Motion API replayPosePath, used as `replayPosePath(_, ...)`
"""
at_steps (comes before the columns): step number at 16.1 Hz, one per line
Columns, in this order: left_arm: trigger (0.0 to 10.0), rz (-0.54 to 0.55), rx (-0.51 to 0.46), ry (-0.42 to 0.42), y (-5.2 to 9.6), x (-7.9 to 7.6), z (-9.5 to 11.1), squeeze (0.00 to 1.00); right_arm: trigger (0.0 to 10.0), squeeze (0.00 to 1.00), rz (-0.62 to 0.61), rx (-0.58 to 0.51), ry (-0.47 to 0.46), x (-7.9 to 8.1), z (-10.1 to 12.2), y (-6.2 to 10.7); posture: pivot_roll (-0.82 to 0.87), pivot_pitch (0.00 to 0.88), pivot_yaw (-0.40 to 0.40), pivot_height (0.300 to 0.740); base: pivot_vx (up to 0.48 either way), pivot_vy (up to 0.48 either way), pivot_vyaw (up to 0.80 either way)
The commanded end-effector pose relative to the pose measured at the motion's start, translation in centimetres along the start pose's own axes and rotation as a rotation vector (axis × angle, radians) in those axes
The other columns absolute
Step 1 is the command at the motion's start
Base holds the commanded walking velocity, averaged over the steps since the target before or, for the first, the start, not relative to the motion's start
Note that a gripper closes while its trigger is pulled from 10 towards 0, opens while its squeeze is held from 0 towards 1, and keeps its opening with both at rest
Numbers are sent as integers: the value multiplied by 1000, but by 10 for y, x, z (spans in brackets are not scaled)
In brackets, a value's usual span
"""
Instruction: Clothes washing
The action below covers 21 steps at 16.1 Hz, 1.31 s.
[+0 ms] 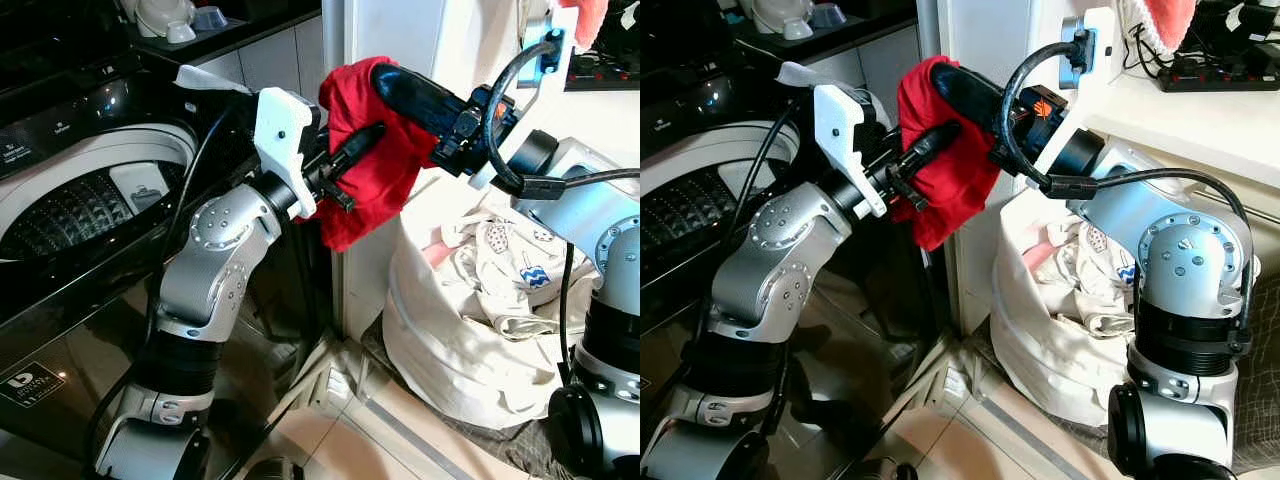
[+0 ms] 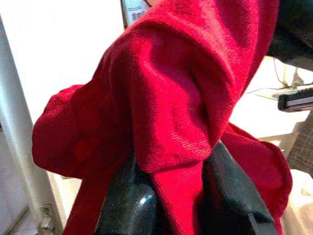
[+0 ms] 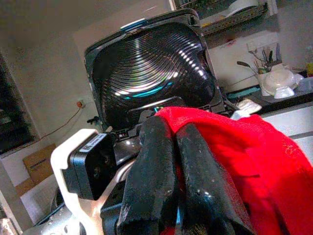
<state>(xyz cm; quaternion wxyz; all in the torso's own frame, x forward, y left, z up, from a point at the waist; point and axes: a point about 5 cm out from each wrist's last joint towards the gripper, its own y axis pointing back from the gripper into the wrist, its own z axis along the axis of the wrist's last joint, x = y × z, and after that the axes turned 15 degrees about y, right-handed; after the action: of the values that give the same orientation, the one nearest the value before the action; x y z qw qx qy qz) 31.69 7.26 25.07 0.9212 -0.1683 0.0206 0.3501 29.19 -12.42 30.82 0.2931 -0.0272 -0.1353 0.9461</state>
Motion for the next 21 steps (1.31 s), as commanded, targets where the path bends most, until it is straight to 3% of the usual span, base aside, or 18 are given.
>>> replayPosePath(1, 0, 67, 15, -14, 3, 12, 0, 0, 3804, 0, 0, -9, 17, 2, 2, 0, 24, 0, 82, 740, 0, 0, 0)
replayPosePath(2, 0, 99, 19, -25, 3, 17, 0, 0, 10000, 0, -11, -6, 19, 1, 2, 0, 24, 0, 82, 740, 0, 0, 0)
replayPosePath(3, 0, 144, 20, -41, 4, 25, 2, 0, 10000, 1000, -10, -14, 9, 0, 2, 0, 24, 0, 82, 740, 0, 0, 0)
replayPosePath(5, 0, 241, 16, -92, 5, 44, 10, 0, 10000, 1000, -12, -22, 6, -1, 3, 2, 21, 0, 83, 740, 0, 0, 0)
replayPosePath(7, 0, 417, -21, -198, 7, 79, 35, 0, 10000, 1000, -59, -9, 63, -4, 4, 4, 15, 0, 84, 740, 0, 0, 0)
replayPosePath(8, 0, 477, -40, -270, 9, 91, 49, 0, 10000, 0, -67, -9, 78, -4, 4, 4, 10, 0, 89, 740, 0, 0, 0)
replayPosePath(10, 0, 710, -108, -566, 17, 124, 102, 0, 10000, 0, -34, -5, 115, 2, 4, 6, 2, 0, 99, 740, 0, 0, 0)
replayPosePath(11, 0, 846, -131, -710, 23, 137, 129, 0, 10000, 0, 0, 94, 188, 10, -7, 6, -9, 0, 109, 740, 0, 0, 0)
replayPosePath(13, 0, 953, -97, -769, 28, 148, 140, 0, 10000, 0, 28, 200, 244, 17, -23, 4, -16, 0, 116, 740, 0, 0, 0)
replayPosePath(14, 4039, 1063, 60, -713, 37, 166, 123, 0, 10000, 0, 9, 253, 219, 22, -38, -2, -21, 0, 119, 740, 0, 0, 0)
replayPosePath(15, 10000, 1128, 168, -606, 47, 177, 98, 0, 10000, 0, -12, 310, 206, 25, -50, -7, -24, 0, 120, 740, 0, 0, 0)
replayPosePath(17, 10000, 1167, 265, -438, 57, 184, 59, 0, 10000, 0, -3, 378, 222, 37, -69, -13, -28, 0, 121, 740, 0, 0, 0)
replayPosePath(18, 10000, 1185, 267, -383, 61, 185, 50, 1000, 10000, 0, 24, 390, 239, 46, -74, -15, -30, 0, 119, 740, 0, 0, 0)
replayPosePath(21, 10000, 1222, 281, -337, 68, 187, 40, 1000, 10000, 0, 43, 401, 245, 55, -80, -17, -27, 0, 110, 740, 0, 0, 0)
